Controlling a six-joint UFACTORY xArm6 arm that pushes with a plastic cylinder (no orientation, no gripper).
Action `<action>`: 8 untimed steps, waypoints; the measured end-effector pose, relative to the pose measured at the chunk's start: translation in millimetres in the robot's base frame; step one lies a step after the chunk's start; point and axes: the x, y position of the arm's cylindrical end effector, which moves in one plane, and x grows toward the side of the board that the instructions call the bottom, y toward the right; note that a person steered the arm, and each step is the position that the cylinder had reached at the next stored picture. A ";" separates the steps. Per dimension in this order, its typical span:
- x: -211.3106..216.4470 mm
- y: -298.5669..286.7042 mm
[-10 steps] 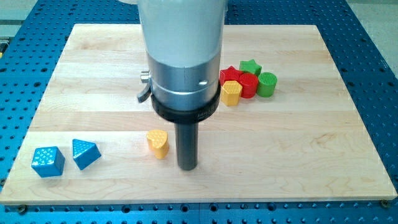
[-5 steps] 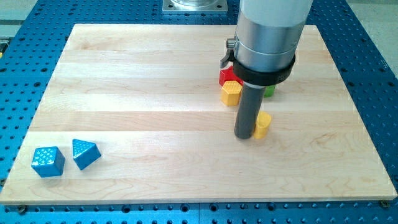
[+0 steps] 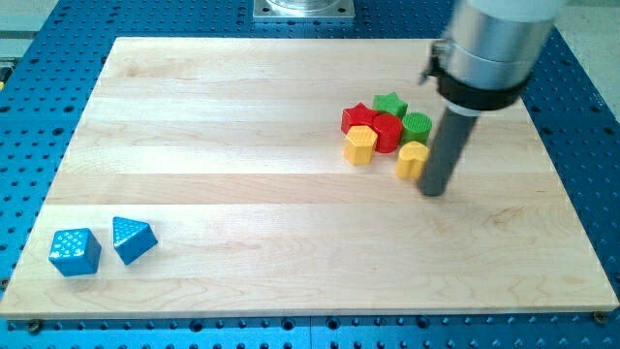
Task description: Place the heart below the red circle
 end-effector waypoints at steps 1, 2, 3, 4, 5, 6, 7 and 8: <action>-5.9 -18.3; -18.4 -18.3; -17.8 -24.1; 22.4 15.4; 5.0 58.3; -29.7 38.1; -28.2 -4.5; 10.5 -5.3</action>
